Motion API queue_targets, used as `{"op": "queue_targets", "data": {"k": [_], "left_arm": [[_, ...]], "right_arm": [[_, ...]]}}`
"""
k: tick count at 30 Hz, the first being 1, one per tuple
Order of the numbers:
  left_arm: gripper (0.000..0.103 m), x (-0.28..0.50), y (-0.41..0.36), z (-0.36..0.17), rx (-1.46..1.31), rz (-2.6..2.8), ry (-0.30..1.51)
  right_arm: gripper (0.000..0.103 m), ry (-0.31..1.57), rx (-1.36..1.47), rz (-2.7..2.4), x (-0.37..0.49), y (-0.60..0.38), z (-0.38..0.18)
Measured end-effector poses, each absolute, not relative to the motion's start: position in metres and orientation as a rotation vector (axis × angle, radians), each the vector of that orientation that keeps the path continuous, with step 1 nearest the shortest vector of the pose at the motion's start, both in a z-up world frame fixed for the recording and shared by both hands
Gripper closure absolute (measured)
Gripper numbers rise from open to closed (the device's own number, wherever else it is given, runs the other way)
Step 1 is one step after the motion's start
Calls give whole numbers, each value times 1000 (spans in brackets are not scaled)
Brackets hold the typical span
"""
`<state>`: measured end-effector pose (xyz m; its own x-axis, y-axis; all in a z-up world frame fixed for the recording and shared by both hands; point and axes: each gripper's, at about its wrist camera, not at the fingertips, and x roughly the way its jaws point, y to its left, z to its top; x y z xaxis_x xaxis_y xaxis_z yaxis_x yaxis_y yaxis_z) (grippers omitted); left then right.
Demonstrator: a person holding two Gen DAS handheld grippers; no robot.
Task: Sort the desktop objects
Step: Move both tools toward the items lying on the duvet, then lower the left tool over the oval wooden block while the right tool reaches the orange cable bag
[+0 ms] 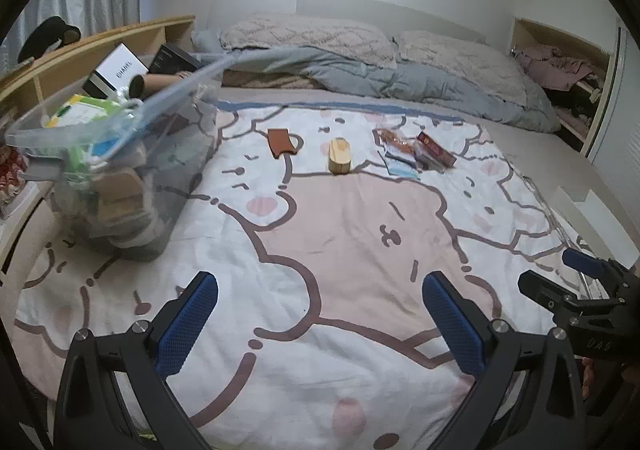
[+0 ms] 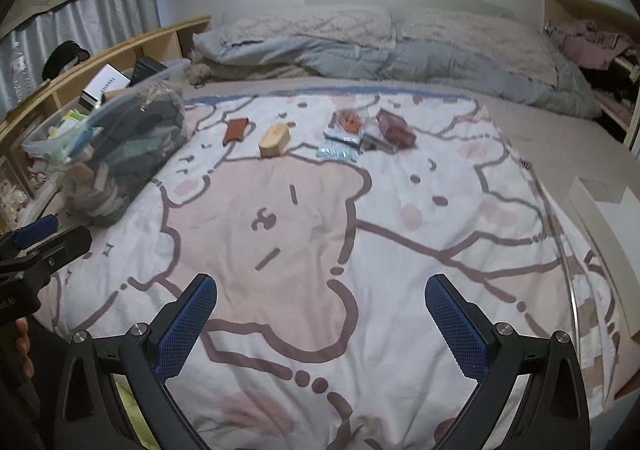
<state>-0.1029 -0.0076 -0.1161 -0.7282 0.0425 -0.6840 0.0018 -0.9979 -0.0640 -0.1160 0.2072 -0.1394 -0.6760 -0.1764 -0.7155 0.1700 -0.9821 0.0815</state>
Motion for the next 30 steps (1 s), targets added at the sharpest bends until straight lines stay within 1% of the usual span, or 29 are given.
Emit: {"op": "queue_targets", "data": {"k": [9,14,24,30], "left_arm": [[0,-134,-4,-141,-1214,2855,-112],[0,-150,-1,-152,-1242,2836,-97],[0,-190,4,-169,-1259,2808,-102],[0,-222,8,-177,-1256,2786,-102]], "right_arm": [[0,-11,1272,-2670,-141,209,-170],[0,68,1300,-2647,-151,207,-180],[0,91,1344,-2548,-181,205,-200],[0,26,1341,-2556,-212,215,-205]]}}
